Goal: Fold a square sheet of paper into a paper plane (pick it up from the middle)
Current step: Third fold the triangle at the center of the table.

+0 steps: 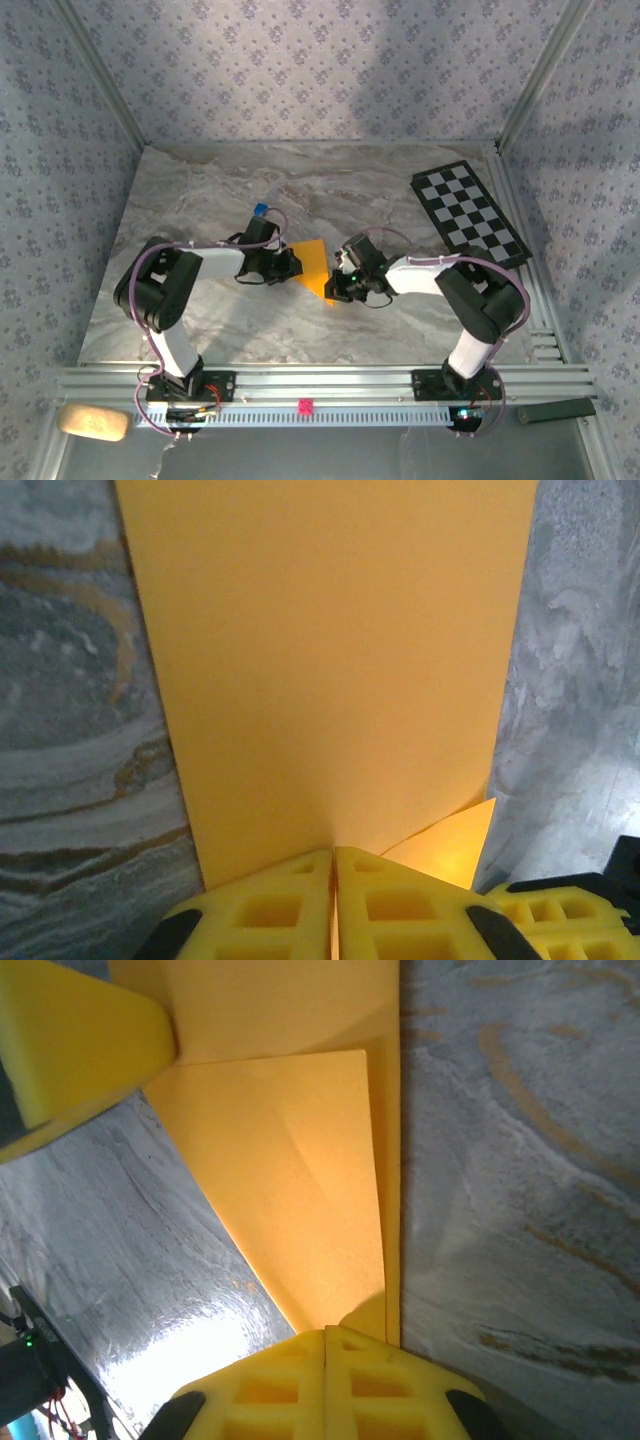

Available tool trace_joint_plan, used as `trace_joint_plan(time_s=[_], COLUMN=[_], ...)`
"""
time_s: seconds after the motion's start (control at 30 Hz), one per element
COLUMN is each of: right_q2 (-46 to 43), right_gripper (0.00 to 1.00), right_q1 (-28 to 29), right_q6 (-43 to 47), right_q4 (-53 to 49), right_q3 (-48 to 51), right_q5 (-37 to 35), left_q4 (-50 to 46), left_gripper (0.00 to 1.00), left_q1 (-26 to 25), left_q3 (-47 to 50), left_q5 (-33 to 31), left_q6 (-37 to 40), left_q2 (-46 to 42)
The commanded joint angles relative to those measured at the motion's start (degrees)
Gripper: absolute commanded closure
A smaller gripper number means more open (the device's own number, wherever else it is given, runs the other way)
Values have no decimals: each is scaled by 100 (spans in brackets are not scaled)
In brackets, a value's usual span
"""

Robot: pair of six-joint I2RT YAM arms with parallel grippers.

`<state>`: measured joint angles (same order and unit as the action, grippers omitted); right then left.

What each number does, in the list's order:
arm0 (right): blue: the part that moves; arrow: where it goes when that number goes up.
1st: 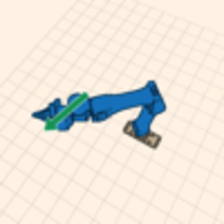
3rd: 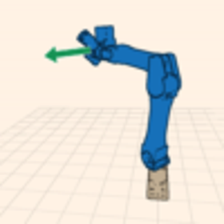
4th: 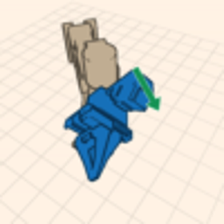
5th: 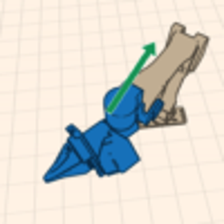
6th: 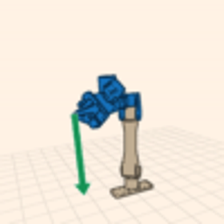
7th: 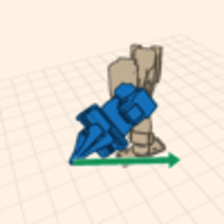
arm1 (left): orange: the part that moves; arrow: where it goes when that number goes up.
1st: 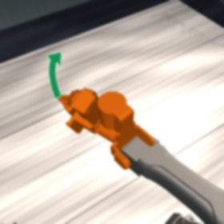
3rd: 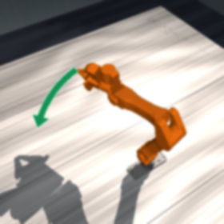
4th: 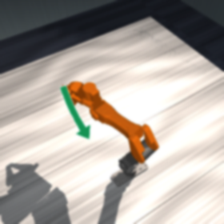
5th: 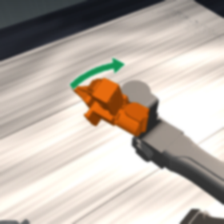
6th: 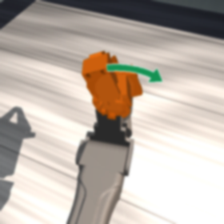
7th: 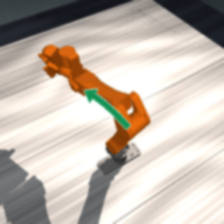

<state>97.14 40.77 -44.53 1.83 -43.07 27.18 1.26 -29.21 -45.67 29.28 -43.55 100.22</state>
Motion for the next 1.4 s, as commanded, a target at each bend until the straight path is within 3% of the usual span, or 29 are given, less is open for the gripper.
trace_joint_plan(time_s=[0.0, 0.2, 0.43, 0.6, 1.17, 1.37], right_q2=[-235, -31, 829, 986, -411, -1205], right_gripper=[100, 100, 99, 98, 95, 93], right_q1=[-8, 54, 66, -30, -389, -549], right_q6=[326, 723, 683, 639, 604, 615], right_q4=[-510, -457, -307, -224, 36, -149], right_q3=[-195, -758, -1237, -983, 768, 858], right_q5=[-157, 551, 740, 673, 728, 613], left_q4=[-362, -477, -560, -657, -707, -673], left_gripper=[91, 93, 93, 94, 94, 94], left_q1=[0, 1, 3, 3, 3, -60], left_q3=[-32, -29, -117, -135, -158, -119], left_q5=[-176, -134, -127, -193, -168, 20], left_q6=[64, 212, 287, 361, 460, 449], left_q2=[190, 191, 217, 200, 332, 273])
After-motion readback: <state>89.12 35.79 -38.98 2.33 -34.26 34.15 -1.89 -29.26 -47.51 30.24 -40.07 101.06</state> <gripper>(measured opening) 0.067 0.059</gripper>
